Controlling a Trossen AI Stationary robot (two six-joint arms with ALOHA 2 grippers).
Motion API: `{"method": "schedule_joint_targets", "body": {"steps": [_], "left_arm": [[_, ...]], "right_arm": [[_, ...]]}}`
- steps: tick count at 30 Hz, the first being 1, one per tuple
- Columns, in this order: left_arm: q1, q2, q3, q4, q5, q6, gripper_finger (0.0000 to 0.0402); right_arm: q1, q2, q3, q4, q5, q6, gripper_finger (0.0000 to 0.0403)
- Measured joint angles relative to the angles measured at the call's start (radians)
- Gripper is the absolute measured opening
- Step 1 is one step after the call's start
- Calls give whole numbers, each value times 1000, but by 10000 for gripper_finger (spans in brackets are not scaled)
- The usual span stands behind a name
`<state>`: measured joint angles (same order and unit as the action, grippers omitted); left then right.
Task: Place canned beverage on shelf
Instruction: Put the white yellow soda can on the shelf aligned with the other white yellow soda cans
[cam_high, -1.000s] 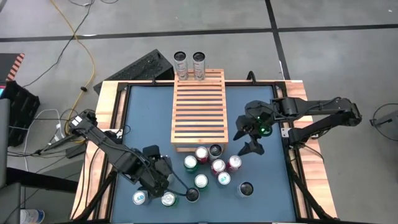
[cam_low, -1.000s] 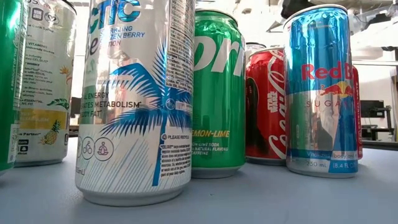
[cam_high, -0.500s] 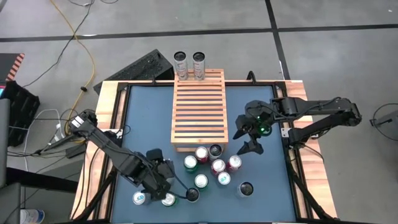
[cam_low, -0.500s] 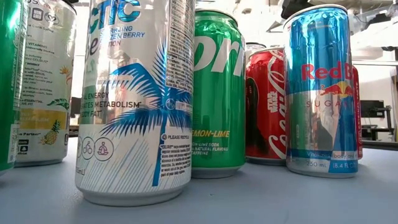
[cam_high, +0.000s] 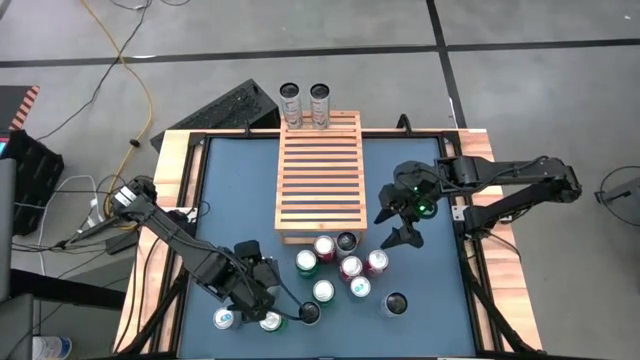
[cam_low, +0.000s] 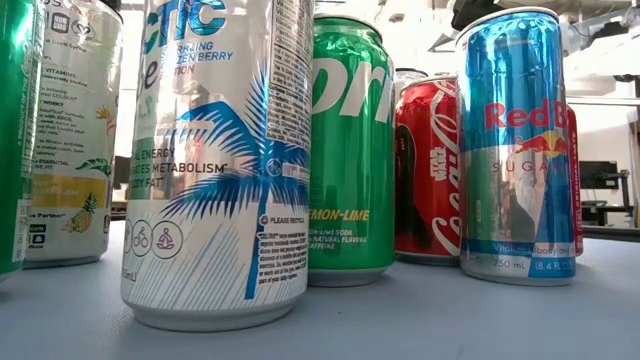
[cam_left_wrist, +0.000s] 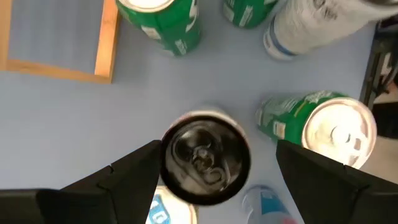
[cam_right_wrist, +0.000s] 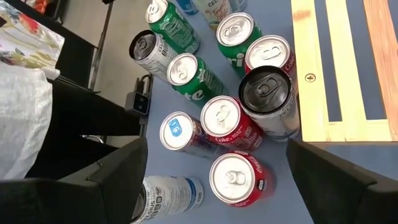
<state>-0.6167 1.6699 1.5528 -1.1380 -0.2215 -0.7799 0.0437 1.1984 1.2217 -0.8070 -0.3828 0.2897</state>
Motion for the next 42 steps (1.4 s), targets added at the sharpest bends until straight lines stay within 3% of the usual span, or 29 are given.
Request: {"method": "schedule_joint_targets", "body": {"steps": [22, 27, 33, 42], "left_arm": [[9, 0, -67, 52, -2, -4, 304], [10, 0, -67, 50, -5, 28, 286], [21, 0, -66, 11, -7, 44, 235], [29, 0, -66, 11, -19, 121, 234]], "right_arm": [[0, 0, 0, -1, 1, -8, 368], [0, 0, 0, 0, 20, -9, 368], [0, 0, 0, 8, 26, -3, 368], [0, 0, 0, 64, 25, -3, 368]]}}
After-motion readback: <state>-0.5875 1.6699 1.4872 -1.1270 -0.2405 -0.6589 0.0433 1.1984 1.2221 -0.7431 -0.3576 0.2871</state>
